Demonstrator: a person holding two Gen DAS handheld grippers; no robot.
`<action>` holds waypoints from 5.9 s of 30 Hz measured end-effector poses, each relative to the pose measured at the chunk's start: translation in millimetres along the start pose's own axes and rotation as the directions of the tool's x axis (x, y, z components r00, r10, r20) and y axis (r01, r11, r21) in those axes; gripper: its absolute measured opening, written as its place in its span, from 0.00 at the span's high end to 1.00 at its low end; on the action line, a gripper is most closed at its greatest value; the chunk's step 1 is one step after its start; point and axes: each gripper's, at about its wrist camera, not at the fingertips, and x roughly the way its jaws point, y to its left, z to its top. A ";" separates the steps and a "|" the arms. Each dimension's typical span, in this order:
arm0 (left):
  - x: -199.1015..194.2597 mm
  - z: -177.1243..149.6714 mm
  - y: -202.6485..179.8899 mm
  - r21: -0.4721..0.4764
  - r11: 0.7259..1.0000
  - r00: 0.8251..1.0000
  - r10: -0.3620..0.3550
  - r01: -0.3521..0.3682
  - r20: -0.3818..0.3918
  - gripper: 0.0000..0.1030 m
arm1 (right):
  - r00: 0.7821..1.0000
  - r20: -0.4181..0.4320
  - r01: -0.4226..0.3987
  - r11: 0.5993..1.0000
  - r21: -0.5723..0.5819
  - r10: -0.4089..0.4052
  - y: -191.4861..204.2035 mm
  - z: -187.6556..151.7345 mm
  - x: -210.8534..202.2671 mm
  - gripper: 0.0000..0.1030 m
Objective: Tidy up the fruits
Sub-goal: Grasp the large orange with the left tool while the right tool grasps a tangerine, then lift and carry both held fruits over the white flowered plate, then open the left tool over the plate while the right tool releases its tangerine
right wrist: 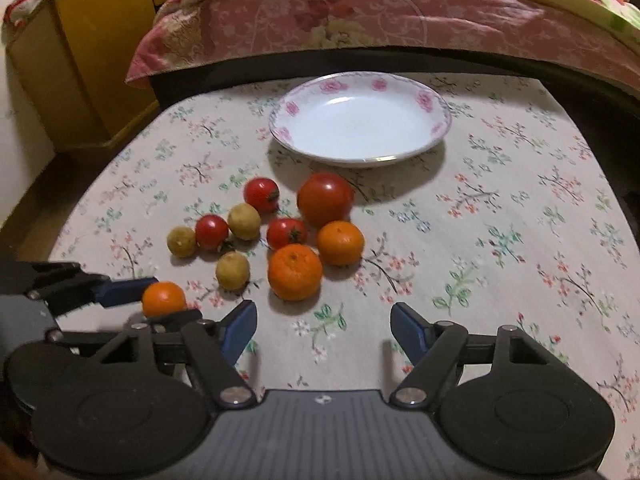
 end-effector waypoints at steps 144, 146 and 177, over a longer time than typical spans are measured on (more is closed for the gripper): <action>69.2 148.3 10.0 -0.046 0.995 0.995 -0.084 0.086 0.045 0.61 | 0.996 0.046 0.074 0.997 -0.027 -0.073 -44.0 117.3 62.3 0.72; 69.7 148.1 7.1 -0.032 0.997 0.996 -0.068 0.070 0.050 0.61 | 0.996 0.045 0.074 0.997 -0.026 -0.073 -44.4 116.7 64.1 0.72; 73.2 147.0 7.3 -0.018 1.000 0.999 -0.006 0.007 0.053 0.50 | 0.994 0.050 0.098 0.992 -0.081 -0.094 -40.4 119.4 68.2 0.70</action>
